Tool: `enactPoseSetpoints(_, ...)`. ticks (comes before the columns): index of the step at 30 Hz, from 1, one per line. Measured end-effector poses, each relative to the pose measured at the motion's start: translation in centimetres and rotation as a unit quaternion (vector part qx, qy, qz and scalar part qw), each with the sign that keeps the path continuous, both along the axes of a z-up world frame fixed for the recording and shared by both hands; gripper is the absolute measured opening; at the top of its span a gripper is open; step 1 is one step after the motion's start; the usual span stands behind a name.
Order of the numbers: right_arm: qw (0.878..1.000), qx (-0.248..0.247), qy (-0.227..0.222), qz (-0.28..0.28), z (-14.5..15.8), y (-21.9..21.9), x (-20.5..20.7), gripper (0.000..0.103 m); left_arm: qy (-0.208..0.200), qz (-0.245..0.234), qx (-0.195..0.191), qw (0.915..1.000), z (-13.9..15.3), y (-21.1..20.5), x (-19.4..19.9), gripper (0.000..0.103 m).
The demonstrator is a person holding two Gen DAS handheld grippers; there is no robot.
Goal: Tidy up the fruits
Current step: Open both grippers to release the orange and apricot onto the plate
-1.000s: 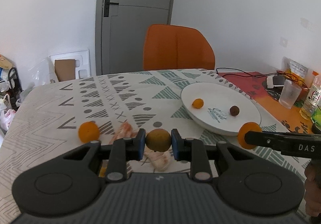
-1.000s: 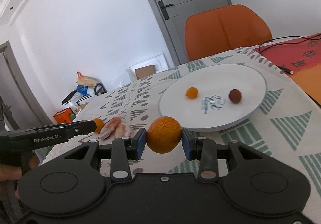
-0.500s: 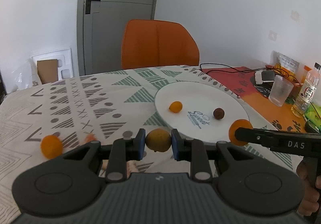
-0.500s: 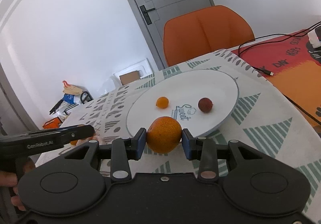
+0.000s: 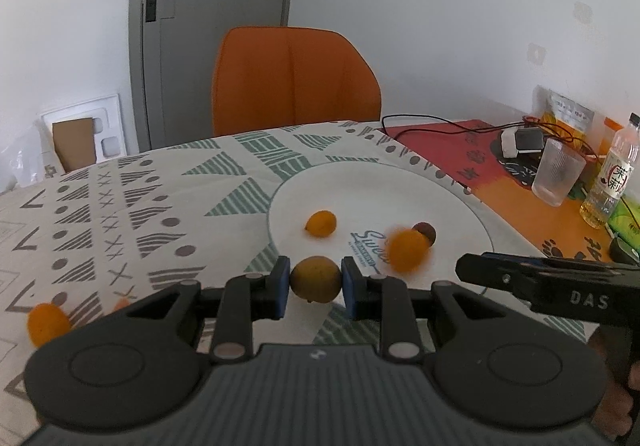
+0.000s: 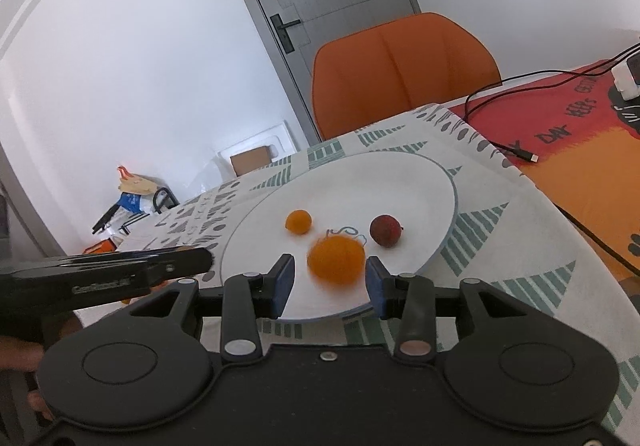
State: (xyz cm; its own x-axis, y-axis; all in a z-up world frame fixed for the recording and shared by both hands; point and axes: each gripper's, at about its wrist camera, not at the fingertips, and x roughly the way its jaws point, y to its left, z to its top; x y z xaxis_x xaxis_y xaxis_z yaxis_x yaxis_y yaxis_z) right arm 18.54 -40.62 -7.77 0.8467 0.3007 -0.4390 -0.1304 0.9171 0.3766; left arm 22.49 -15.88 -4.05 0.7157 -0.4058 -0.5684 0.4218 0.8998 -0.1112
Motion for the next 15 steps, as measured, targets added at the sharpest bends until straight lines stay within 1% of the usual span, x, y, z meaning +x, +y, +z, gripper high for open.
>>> enactPoseSetpoints(5, 1.000, 0.009, -0.002, -0.006, -0.1, -0.8, -0.5, 0.042, -0.005, 0.009, 0.003, 0.9999, 0.0, -0.8, 0.3, 0.026)
enactPoseSetpoints(9, 1.000, 0.009, -0.003, -0.006, -0.1, -0.7, -0.6, 0.044, -0.005, 0.013, 0.005, 0.9999, 0.5, -0.8, 0.1, 0.031)
enactPoseSetpoints(11, 1.000, 0.008, -0.003, -0.004, 0.0, -0.5, -0.6, 0.045, -0.003, 0.016, 0.005, 0.9999, 0.6, -0.6, 0.1, 0.039)
enactPoseSetpoints(12, 1.000, 0.009, -0.003, -0.003, 0.0, -0.5, -0.6, 0.046, -0.004, 0.020, 0.006, 0.9998, 0.6, -0.4, -0.1, 0.041)
enactPoseSetpoints(15, 1.000, 0.010, -0.002, -0.003, 0.0, -0.4, -0.8, 0.047, -0.006, 0.031, 0.006, 0.9995, 0.7, 0.4, -0.4, 0.052)
